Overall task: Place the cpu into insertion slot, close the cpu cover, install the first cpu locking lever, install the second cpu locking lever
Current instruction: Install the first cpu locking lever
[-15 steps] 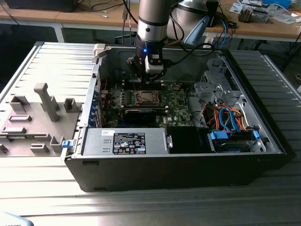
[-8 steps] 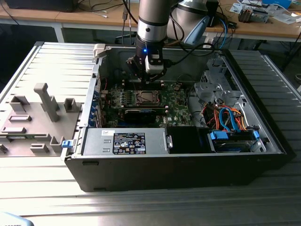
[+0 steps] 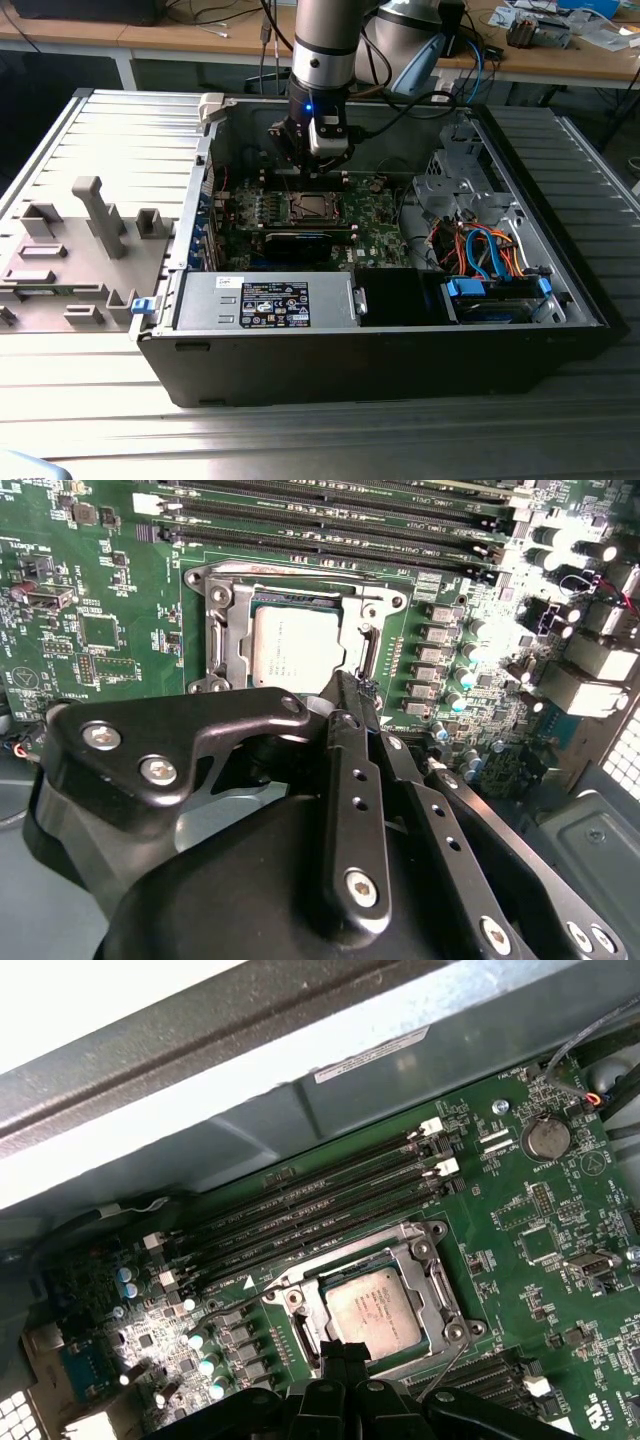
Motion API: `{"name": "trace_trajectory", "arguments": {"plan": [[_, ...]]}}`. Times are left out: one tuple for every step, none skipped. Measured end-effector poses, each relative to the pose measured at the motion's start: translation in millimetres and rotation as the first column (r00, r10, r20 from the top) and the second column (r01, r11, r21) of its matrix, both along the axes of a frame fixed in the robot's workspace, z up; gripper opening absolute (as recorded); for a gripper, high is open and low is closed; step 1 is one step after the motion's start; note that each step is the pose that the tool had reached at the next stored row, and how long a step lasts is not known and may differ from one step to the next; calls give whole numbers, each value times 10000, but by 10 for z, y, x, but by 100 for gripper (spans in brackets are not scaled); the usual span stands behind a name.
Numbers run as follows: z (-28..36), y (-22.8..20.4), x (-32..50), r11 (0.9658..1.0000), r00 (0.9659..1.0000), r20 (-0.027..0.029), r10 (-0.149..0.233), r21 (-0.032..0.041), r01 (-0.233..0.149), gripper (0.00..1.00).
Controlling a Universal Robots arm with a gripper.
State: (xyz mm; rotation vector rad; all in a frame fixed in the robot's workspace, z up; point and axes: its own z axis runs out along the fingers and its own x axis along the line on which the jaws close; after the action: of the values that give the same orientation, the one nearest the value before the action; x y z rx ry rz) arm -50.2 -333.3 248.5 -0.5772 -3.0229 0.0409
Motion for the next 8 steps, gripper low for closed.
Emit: {"name": "trace_trajectory", "arguments": {"plan": [[0, 0, 0, 10000, 10000, 0, 5, 0, -5, 11], [0, 0, 0, 10000, 10000, 0, 15, 0, -15, 11], [0, 0, 1, 10000, 10000, 0, 25, 0, -25, 11], [0, 0, 1, 10000, 10000, 0, 30, 0, -30, 11], [0, 0, 1, 10000, 10000, 0, 36, 0, -36, 11], [0, 0, 2, 10000, 10000, 0, 42, 0, -42, 11], [0, 0, 2, 10000, 10000, 0, 47, 0, -47, 11], [0, 0, 3, 10000, 10000, 0, 55, 0, -55, 11]]}}
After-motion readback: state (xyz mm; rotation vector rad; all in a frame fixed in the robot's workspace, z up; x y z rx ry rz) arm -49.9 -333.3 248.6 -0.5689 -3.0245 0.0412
